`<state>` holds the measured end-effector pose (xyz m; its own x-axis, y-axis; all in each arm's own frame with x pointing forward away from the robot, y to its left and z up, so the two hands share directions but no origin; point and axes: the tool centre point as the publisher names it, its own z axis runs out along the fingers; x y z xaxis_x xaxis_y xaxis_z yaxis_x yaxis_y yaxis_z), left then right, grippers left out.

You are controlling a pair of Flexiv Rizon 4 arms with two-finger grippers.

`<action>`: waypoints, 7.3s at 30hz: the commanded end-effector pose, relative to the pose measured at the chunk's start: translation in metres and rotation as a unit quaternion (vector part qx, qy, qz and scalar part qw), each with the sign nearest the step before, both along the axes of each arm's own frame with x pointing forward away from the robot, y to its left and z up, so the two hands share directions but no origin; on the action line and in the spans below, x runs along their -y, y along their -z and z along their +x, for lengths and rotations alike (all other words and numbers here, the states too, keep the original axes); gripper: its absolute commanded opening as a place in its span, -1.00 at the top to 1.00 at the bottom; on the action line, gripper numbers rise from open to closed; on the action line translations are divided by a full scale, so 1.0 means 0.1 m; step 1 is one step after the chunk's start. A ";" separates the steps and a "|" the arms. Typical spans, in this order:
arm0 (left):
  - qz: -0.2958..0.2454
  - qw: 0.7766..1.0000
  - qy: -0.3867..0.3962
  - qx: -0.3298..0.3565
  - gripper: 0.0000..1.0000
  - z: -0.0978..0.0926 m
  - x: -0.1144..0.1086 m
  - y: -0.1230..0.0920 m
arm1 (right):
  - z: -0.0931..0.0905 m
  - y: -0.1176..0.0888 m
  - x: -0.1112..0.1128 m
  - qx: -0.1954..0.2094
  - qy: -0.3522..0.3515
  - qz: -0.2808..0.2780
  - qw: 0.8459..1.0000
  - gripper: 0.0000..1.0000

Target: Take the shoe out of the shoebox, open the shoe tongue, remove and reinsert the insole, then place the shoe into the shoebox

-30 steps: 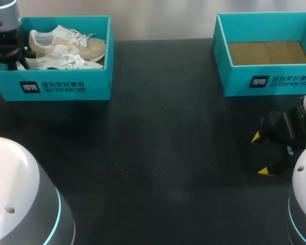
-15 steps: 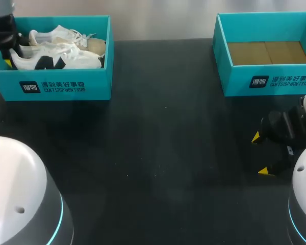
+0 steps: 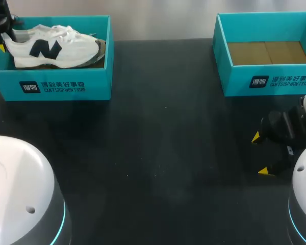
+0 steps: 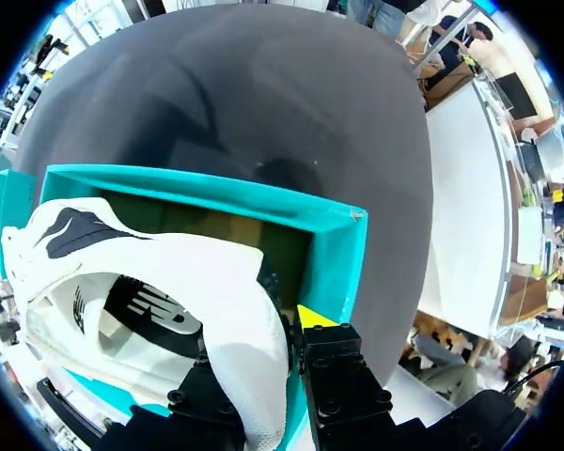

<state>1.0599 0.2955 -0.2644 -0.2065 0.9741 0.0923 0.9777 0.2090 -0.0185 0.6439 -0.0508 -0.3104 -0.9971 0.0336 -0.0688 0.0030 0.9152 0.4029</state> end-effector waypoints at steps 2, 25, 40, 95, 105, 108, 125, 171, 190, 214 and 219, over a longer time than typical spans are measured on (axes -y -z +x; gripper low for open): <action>0.001 1.000 -0.006 0.010 1.00 -0.10 -0.01 -0.32 | -0.01 0.00 -0.01 0.001 0.000 -0.002 1.000 -1.00; 0.031 0.999 -0.013 0.041 1.00 -1.48 0.10 -1.10 | -0.01 0.00 -0.01 0.001 0.000 -0.002 1.000 -1.00; 0.029 0.999 0.022 0.026 1.00 -2.22 0.54 -1.07 | -0.01 0.00 -0.01 0.001 0.000 -0.002 1.000 -1.00; 0.041 0.997 0.050 0.035 1.00 -3.97 2.10 -0.09 | -0.01 0.00 -0.01 0.001 0.000 -0.002 1.000 -1.00; 0.035 0.997 0.061 0.030 1.00 -4.05 2.17 0.01 | -0.01 0.00 -0.01 0.001 0.000 -0.002 1.000 -1.00; 0.035 0.997 0.061 0.030 1.00 -4.05 2.17 0.01 | -0.01 0.00 -0.01 0.001 0.000 -0.002 1.000 -1.00; 0.018 0.997 0.070 0.028 1.00 -4.13 2.70 0.60 | -0.01 0.00 -0.01 0.001 0.000 -0.002 1.000 -1.00; 0.028 0.999 0.038 0.024 1.00 -3.81 3.16 1.21 | -0.01 0.00 -0.01 0.001 0.000 -0.002 1.000 -1.00; -0.004 0.998 0.043 0.042 -1.00 -3.92 3.03 0.97 | -0.01 0.00 -0.01 0.001 0.000 -0.002 1.000 -1.00; -0.220 0.972 -0.073 0.030 -1.00 -4.33 2.76 -0.35 | -0.01 0.00 -0.01 0.001 0.000 -0.002 1.000 -1.00; -0.240 0.962 -0.131 0.008 -1.00 -4.38 2.68 -0.38 | -0.01 0.00 -0.01 0.001 0.000 -0.002 1.000 -1.00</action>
